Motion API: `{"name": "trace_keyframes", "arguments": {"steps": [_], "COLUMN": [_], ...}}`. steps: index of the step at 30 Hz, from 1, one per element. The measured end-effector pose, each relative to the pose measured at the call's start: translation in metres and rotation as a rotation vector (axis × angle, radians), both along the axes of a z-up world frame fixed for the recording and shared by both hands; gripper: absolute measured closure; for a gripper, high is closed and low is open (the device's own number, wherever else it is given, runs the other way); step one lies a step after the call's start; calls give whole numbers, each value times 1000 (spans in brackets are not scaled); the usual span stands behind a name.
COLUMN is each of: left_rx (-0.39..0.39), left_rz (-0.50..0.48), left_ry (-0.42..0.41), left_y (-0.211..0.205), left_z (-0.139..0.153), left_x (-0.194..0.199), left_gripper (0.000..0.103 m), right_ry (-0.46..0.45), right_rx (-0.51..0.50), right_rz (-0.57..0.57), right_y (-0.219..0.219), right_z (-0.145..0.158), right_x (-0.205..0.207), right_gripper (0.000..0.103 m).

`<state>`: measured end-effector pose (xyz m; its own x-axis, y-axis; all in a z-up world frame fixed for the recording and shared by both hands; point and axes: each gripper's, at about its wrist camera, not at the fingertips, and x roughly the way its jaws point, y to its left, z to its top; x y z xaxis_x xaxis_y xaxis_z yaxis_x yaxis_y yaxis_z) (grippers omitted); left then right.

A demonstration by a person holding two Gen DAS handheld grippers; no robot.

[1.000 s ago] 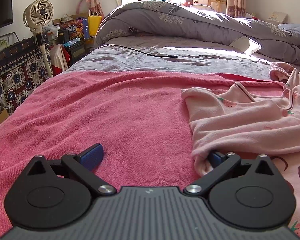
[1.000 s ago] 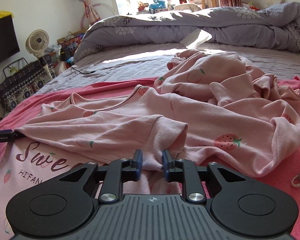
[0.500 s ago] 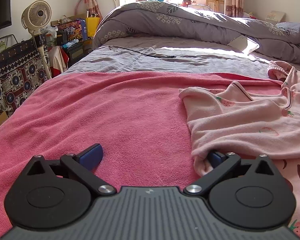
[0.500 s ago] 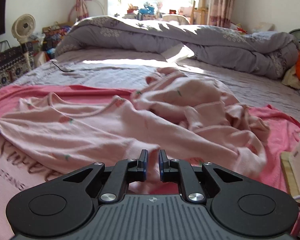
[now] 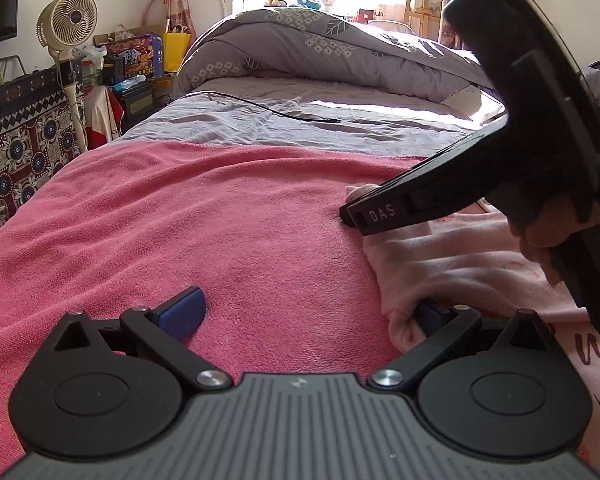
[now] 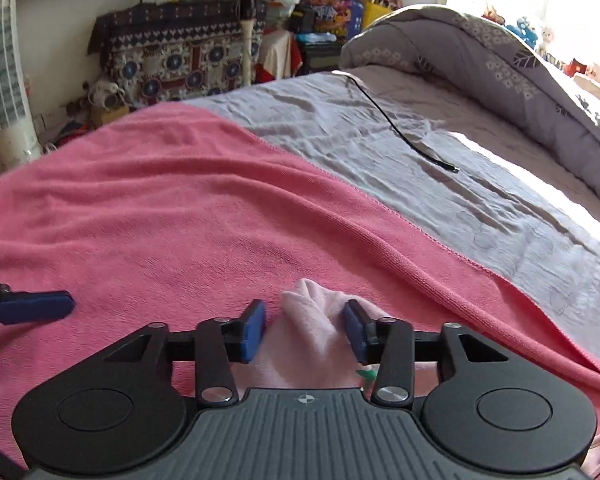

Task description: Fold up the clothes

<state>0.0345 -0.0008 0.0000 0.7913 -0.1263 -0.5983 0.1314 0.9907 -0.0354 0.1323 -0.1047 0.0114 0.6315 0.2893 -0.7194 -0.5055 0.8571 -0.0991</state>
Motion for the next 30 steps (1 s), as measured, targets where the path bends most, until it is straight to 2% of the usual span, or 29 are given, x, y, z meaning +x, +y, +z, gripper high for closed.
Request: {"name": "trace_keyframes", "arguments": {"steps": [2, 3, 12, 17, 20, 22, 24, 25, 26, 27, 28, 30], "left_rx": [2, 4, 12, 11, 9, 13, 18, 21, 24, 27, 30, 38], "left_rz": [0, 1, 0, -1, -1, 0, 1, 1, 2, 3, 4, 7], "left_ry": [0, 0, -3, -2, -1, -1, -3, -4, -6, -9, -14, -38], "left_y": [0, -1, -1, 0, 0, -1, -2, -3, -3, -4, -4, -6], "left_z": [0, 0, 0, 0, 0, 0, 0, 0, 0, 1, 1, 2], "left_x": [0, 0, -1, -1, -1, -1, -1, -1, -1, -1, -2, -5], "left_gripper": [0, 0, 0, 0, 0, 0, 0, 0, 0, 0, 0, 0], "right_ry": [-10, -11, 17, -59, -68, -62, -72, -61, -48, -36, -22, -8], "right_rx": [-45, -30, 209, 262, 242, 150, 54, 30, 9, -13, 3, 42], "right_rz": [-30, -42, -185, -170, -140, -68, -13, -2, 6, 15, 1, -27], "right_y": [5, 2, -19, -21, -25, -23, -18, -16, -15, -13, -13, -10], "right_z": [-5, -4, 3, 20, 29, 27, 19, 13, 7, 1, -3, -6], "right_x": [1, 2, 32, 29, 23, 9, -6, -9, -12, -15, -14, -8], "right_gripper": [83, 87, 91, 91, 86, 75, 55, 54, 55, 72, 84, 89]}}
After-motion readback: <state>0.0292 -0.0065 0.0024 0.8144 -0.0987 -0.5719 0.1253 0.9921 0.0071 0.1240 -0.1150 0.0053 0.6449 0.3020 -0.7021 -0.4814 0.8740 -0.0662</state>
